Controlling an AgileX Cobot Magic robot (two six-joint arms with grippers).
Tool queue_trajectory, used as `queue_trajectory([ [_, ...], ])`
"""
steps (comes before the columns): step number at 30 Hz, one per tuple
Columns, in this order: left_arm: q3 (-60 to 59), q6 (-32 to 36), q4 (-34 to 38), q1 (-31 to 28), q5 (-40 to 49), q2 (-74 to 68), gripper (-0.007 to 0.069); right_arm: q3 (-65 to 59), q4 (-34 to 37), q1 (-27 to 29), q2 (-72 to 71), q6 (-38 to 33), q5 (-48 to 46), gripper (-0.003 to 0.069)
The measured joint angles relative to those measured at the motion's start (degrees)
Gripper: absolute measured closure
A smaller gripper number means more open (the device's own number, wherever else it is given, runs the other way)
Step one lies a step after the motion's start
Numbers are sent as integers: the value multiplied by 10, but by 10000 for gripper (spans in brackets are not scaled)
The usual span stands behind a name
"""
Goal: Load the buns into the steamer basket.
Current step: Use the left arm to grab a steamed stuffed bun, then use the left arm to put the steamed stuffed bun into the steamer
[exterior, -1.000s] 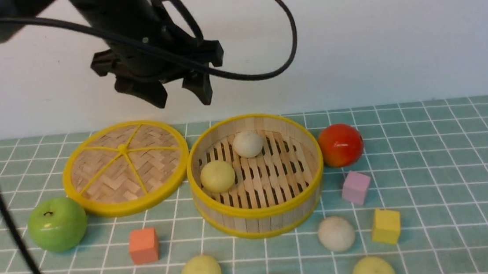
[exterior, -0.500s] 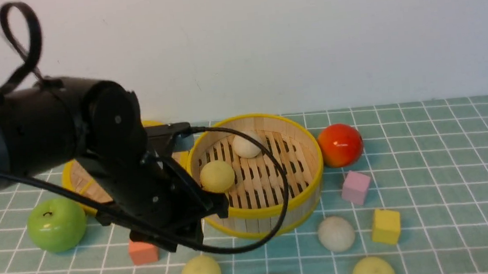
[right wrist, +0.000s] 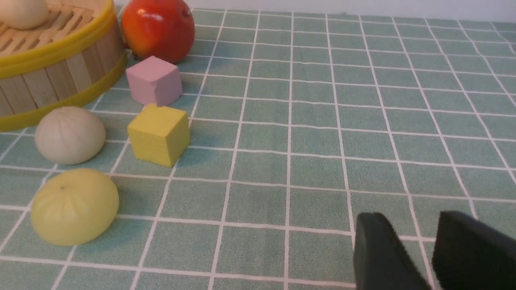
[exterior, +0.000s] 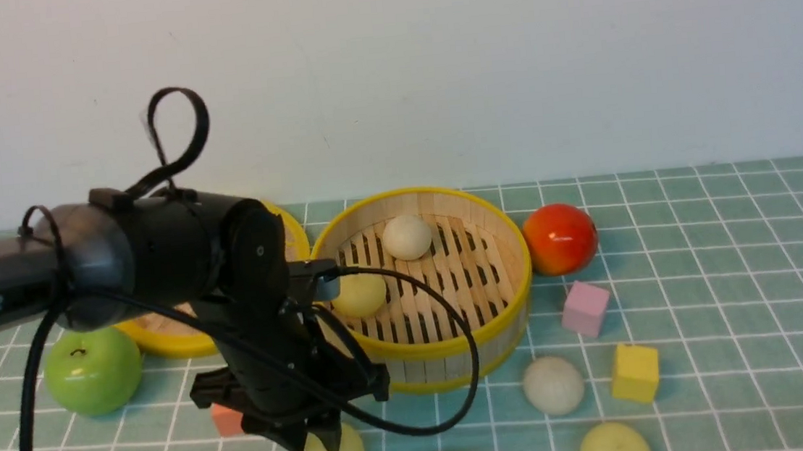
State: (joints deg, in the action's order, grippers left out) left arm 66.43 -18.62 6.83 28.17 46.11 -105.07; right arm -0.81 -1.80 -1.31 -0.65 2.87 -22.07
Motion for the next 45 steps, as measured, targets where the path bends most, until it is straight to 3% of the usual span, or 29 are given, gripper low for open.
queue_trajectory([
  [9,5,0,0,0,-15,-30,420,0,0,0,0,0,0,419],
  [14,22,0,-1,0,13,-30,606,0,0,0,0,0,0,419],
  [16,41,0,-4,0,37,-23,634,0,0,0,0,0,0,419],
  [22,144,0,-11,0,110,19,635,0,0,0,0,0,0,419],
  [27,238,0,22,0,124,23,635,0,0,0,0,0,0,419],
  [45,267,0,86,1,-16,-139,626,0,0,0,0,0,0,419],
])
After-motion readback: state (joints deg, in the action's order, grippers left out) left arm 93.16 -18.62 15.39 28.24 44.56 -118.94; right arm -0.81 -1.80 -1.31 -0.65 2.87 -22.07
